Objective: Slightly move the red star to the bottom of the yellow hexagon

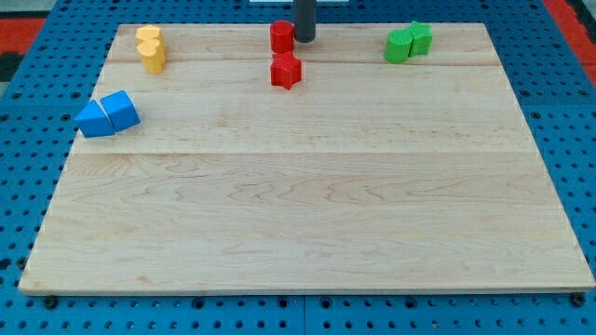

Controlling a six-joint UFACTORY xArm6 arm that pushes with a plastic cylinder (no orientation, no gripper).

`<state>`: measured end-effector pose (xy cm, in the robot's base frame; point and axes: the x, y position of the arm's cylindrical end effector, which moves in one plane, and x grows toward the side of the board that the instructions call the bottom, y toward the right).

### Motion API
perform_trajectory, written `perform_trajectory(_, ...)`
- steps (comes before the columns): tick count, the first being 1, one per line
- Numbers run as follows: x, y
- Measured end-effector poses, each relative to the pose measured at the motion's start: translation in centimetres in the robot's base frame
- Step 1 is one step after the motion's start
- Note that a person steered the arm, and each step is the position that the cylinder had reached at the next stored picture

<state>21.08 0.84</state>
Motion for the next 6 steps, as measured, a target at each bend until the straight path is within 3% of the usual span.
perform_trajectory(2,0.0,10.9)
perform_trajectory(6,-0.7,15.5)
